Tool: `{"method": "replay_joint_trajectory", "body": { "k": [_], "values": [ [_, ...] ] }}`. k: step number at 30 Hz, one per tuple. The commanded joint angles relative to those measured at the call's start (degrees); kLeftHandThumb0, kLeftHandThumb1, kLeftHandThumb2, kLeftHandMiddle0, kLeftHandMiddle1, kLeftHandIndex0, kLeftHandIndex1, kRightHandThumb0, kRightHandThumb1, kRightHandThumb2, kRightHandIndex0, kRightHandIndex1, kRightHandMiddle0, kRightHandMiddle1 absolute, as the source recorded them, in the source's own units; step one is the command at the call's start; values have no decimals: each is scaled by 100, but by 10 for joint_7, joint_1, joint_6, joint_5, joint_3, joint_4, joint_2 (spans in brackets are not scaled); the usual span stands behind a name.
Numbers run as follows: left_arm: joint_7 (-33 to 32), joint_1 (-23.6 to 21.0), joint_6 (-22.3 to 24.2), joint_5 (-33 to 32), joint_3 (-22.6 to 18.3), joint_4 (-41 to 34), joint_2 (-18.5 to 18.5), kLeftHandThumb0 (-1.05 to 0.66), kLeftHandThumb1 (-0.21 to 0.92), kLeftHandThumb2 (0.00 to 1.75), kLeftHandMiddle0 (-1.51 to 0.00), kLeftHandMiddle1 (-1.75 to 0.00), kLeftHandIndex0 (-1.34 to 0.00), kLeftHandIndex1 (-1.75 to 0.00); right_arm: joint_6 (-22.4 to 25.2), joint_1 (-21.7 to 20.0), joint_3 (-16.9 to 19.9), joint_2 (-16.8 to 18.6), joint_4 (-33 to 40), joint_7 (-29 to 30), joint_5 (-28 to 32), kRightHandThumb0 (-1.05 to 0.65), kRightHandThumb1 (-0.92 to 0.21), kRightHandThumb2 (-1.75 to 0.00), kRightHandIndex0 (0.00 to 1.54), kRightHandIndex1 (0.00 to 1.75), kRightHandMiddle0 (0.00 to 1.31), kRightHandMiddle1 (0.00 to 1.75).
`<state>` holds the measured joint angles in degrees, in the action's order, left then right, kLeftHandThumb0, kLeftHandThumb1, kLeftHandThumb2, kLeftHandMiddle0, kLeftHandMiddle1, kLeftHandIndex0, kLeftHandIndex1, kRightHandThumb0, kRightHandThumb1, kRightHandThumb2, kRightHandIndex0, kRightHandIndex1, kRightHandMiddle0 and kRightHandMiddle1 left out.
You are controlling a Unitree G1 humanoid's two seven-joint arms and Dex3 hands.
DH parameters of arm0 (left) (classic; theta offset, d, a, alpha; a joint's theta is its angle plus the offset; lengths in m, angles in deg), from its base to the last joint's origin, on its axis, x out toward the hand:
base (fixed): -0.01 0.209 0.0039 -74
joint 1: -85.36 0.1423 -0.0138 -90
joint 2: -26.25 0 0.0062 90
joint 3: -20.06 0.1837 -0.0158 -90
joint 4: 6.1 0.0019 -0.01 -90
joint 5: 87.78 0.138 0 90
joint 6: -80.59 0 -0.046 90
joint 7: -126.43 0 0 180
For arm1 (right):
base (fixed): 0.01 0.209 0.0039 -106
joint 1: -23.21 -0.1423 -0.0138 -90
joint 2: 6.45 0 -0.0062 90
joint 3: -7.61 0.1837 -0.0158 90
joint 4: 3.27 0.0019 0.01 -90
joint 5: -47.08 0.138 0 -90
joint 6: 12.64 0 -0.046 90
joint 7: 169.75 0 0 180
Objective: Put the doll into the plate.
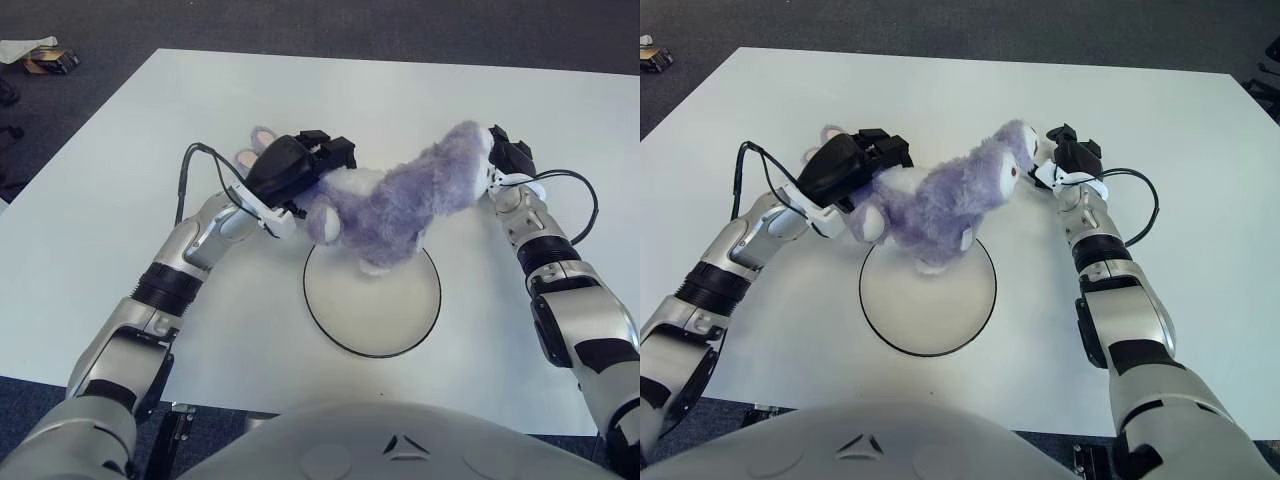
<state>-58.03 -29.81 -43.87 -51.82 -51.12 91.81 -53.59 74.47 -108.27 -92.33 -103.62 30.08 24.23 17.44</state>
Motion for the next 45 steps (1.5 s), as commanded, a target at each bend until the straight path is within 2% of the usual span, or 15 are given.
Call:
{"method": "replay_joint_trajectory", "body": {
  "k": [1,13,26,38,45],
  "values": [
    [13,15,-3,-6,-6,-19,3,-53,21,145,-136,-175,-70,-175,-3,4,-8,21,-17,-13,14,-66,-76,-71,0,95,0,85],
    [81,41,-10,-24,-6,-64,15,-51,24,141,-136,-175,-67,-175,-6,-4,-17,18,-34,-4,12,-65,-73,-76,0,103,0,88],
    [83,54,-32,25,-5,-99,28,-50,27,138,-130,-175,-65,-175,-6,-11,-22,19,-53,-3,16,-64,-70,-79,0,108,0,91],
    [101,61,-42,34,-4,-125,41,-49,29,135,-129,-175,-63,-175,-10,-16,-24,19,-67,1,19,-65,-70,-79,0,107,0,92],
    [104,69,-36,40,-3,-142,36,-49,30,134,-127,-175,-63,-175,-11,-16,-26,18,-67,2,17,-65,-71,-79,0,104,0,90]
  ]
}}
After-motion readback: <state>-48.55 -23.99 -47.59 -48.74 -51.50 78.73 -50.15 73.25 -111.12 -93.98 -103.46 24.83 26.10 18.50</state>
